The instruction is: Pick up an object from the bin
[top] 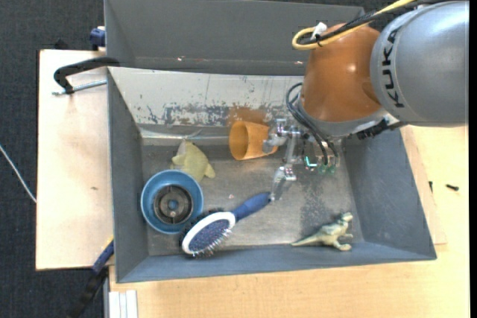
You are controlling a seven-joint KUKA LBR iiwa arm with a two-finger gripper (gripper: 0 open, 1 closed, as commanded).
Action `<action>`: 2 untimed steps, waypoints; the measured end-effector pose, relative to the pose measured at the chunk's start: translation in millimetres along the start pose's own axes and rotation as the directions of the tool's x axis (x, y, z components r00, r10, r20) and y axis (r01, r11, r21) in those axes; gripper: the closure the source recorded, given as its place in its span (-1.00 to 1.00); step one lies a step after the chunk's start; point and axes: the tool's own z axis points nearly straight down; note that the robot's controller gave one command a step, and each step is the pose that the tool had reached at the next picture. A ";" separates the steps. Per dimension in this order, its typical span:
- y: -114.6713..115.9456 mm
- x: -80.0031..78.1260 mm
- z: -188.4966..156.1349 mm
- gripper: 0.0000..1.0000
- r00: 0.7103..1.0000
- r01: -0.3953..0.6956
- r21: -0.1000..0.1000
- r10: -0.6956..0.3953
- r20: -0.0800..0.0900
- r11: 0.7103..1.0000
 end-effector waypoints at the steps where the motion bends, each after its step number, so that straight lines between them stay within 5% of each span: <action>1: 69.6 58.5 60.7 -1.00 1.000 -0.008 -0.003 0.008 -0.003 1.000; 2: 64.7 54.8 57.4 1.00 1.000 -0.015 -0.001 0.015 0.005 1.000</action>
Offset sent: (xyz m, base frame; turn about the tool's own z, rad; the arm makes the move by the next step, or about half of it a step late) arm -0.0549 0.0635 -0.0569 0.0162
